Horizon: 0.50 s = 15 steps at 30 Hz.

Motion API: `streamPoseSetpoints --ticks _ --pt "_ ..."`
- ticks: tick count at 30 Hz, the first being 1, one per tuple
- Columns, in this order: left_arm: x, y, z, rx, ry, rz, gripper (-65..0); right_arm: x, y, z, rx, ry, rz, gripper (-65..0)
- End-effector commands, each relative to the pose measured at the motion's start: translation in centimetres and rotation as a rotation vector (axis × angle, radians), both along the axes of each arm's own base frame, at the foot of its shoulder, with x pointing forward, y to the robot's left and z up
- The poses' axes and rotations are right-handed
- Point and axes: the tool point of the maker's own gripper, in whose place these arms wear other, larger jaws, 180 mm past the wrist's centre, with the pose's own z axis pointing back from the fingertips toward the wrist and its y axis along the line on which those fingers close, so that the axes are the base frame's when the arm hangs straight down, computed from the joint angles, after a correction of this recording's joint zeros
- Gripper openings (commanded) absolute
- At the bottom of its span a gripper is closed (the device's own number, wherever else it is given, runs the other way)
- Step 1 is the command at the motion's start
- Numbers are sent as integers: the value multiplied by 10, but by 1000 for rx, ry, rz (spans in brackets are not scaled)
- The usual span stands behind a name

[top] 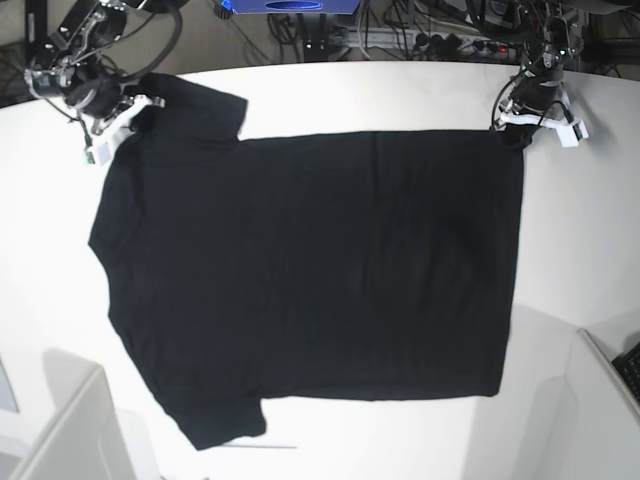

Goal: Fold the T-shirt properly
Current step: 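Grasp the shirt's shoulder corners with both grippers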

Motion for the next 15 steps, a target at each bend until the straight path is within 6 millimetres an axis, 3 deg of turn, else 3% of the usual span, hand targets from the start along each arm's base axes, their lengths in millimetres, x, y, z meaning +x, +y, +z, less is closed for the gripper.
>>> streamPoseSetpoints --ticks 1,10,15 --pt "-4 5 8 23 -8 -4 -650 -10 -11 0 -46 45 10 -650" --pt "-23 -2 33 167 11 -121 -650 -39 -32 15 -130 61 -15 -650" --pt "-26 -15 58 253 -14 -194 -650 -35 -34 35 -190 17 8 -650"
